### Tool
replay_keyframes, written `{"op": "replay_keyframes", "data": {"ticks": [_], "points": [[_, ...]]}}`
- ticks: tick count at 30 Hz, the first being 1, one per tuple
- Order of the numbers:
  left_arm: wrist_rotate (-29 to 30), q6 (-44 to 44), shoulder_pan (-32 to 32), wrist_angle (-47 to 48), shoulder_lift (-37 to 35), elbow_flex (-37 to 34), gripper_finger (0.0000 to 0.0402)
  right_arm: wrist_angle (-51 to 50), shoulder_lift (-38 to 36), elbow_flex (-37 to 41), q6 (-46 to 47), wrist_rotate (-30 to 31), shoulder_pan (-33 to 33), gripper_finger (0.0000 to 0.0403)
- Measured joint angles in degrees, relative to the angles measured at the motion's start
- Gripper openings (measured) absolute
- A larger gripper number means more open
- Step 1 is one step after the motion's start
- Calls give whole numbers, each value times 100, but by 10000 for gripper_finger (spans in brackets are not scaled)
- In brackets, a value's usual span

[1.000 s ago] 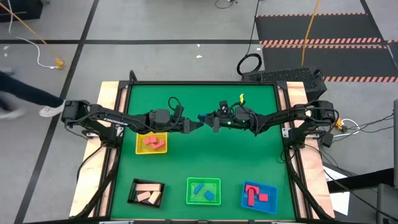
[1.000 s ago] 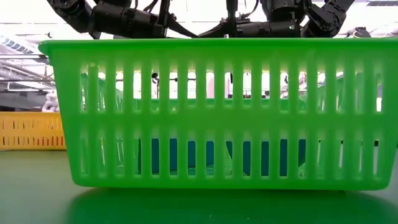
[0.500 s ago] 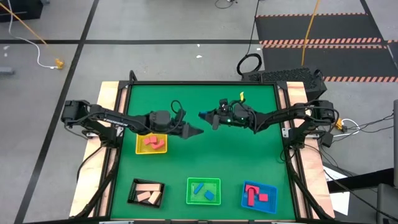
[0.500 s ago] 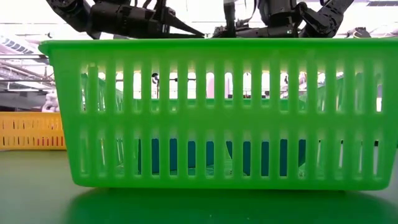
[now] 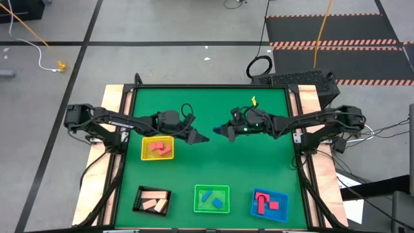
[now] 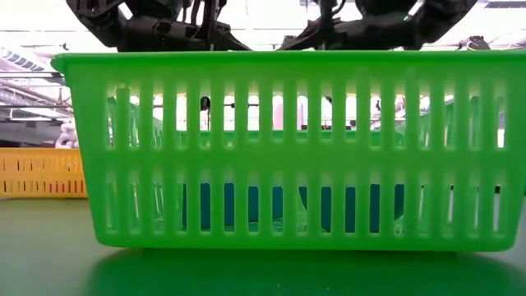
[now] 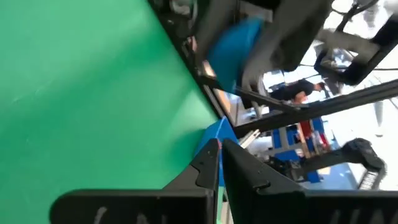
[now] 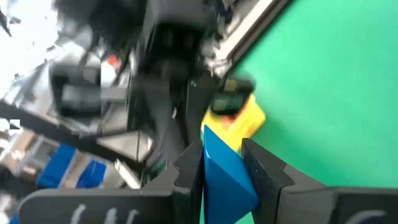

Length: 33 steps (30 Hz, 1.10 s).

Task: Sort & place blocks by color
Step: Put the blue triangle block into the green bin

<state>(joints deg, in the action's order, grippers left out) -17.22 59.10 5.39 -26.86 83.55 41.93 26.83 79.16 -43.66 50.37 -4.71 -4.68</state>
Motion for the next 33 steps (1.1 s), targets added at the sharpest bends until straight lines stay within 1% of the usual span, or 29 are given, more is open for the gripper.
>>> {"op": "replay_keyframes", "data": {"ticks": [3,5,8,11,14,17,19,22,24,27,30,33], "points": [[-124,-56,199,-149,-1,0,11,-438,-246,0,-4,11,284,72],[-130,-51,345,-227,0,0,5,-444,-313,0,-4,10,502,72],[-101,-21,593,-615,0,0,3,-435,-359,0,-7,20,806,73],[120,49,810,-1173,0,0,12,-451,-339,0,-17,45,1053,73],[631,85,900,-1814,-2,11,19,-457,-292,0,-15,37,1335,74],[1143,-53,894,-2200,-2,26,18,-372,-176,0,-13,21,1679,74],[1372,-98,891,-2160,-2,76,13,-273,-48,0,-9,22,1961,74],[1598,-50,878,-2102,-2,138,4,153,185,0,-8,29,2407,74],[1701,19,822,-2022,-4,171,3,560,401,-13,-9,177,2683,74],[1771,149,663,-1954,0,175,11,870,783,-169,5,427,3020,74],[1802,165,452,-2028,-2,179,19,1061,1072,-428,13,463,3241,74],[1863,165,236,-1995,0,179,16,1190,1292,-666,-137,457,3339,74]]}}
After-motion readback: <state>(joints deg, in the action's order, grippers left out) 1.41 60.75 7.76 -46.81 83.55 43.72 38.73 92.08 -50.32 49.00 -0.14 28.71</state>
